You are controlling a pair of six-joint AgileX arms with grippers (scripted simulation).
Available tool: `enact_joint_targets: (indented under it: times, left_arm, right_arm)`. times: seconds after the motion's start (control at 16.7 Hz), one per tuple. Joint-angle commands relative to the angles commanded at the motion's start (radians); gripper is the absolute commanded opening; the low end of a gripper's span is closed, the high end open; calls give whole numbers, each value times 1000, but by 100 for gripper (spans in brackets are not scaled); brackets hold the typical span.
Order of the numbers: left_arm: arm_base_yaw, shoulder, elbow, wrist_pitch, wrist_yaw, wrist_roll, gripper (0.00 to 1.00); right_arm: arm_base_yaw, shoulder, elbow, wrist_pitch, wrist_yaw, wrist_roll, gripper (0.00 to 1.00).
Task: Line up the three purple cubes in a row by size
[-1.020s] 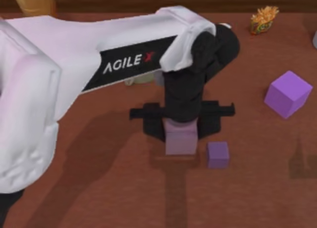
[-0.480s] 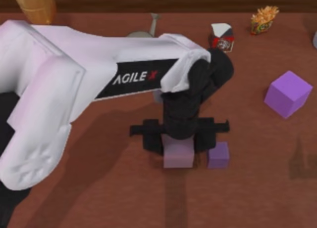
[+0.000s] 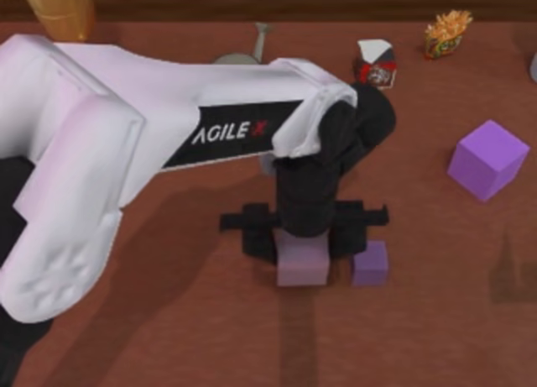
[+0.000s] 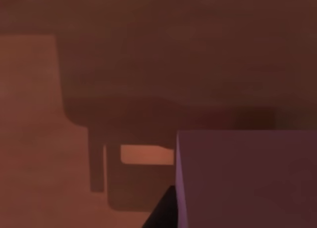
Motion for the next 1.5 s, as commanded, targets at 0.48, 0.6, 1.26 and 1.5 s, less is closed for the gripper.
enact_joint_targets:
  times: [0.48, 0.6, 1.26, 1.5]
  left_arm:
    - [0, 0, 0, 0, 0, 0, 100]
    - [0, 0, 0, 0, 0, 0, 100]
    - [6, -38, 102, -132, -1, -1, 100]
    - [17, -66, 171, -237, -1, -4, 100]
  right_arm:
    - [0, 0, 0, 0, 0, 0, 100]
    - [0, 0, 0, 0, 0, 0, 100]
    - [0, 0, 0, 0, 0, 0, 100]
    - [0, 0, 0, 0, 0, 0, 100]
